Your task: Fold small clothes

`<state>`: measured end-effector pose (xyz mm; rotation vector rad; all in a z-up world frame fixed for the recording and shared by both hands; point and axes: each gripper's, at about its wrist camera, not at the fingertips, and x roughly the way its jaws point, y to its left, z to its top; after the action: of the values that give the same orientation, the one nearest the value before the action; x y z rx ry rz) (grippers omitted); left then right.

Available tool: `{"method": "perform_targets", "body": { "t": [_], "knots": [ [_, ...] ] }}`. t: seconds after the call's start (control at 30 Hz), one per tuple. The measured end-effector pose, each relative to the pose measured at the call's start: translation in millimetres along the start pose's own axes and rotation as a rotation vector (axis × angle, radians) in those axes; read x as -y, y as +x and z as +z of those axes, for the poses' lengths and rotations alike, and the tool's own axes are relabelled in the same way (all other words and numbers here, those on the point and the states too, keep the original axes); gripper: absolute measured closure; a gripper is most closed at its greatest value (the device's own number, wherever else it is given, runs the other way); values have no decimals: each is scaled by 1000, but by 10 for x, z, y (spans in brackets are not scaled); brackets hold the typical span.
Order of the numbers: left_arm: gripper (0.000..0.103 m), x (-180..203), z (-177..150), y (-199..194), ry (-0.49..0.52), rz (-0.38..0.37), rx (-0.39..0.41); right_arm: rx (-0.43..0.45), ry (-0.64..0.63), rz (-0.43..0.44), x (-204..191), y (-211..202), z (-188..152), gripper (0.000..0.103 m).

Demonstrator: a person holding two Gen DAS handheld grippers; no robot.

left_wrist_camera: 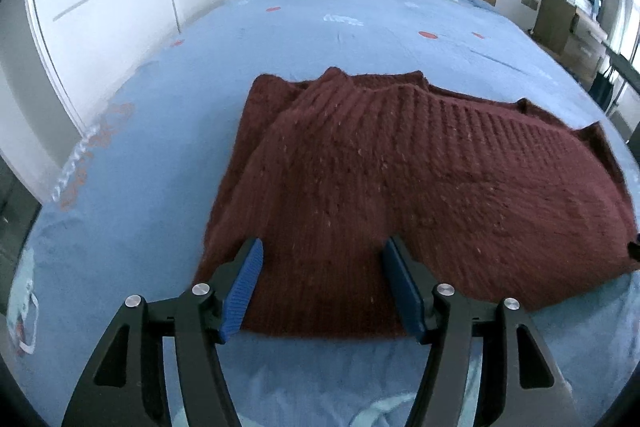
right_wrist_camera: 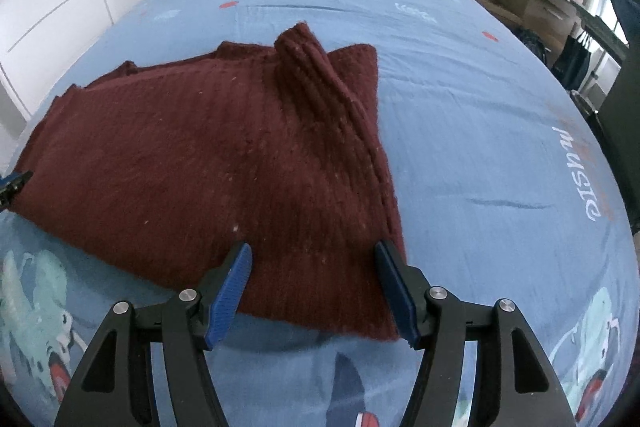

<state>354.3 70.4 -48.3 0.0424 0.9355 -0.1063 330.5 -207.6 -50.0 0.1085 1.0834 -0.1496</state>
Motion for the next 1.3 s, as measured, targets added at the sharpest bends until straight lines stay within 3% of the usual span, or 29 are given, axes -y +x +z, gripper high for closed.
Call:
{"method": "perform_targets", "body": {
  "t": [0.2, 0.53, 0.73, 1.13, 1.2, 1.23, 1.3],
  "knots": [
    [45, -198, -151, -212, -92, -79, -31, 1, -15, 8, -17, -171, -143, 37],
    [43, -699, -363, -133, -466, -296, -110, -9, 7, 34, 25, -294, -504, 37],
    [41, -845, -212, 25, -627, -390, -82, -9, 47, 53, 110, -303, -606, 37],
    [41, -1095, 122, 397, -839, -471, -28, -4, 90, 53, 292, -360, -680, 37],
    [50, -1185, 110, 442, -898, -480, -18, -3, 96, 53, 313, -377, -684, 37],
    [63, -1229, 103, 467, -922, -473, -22, -1, 103, 57, 327, -391, -686, 37],
    [69, -1341, 65, 508, -983, -497, -26, 7, 122, 70, 370, -420, -687, 37]
  ]
}}
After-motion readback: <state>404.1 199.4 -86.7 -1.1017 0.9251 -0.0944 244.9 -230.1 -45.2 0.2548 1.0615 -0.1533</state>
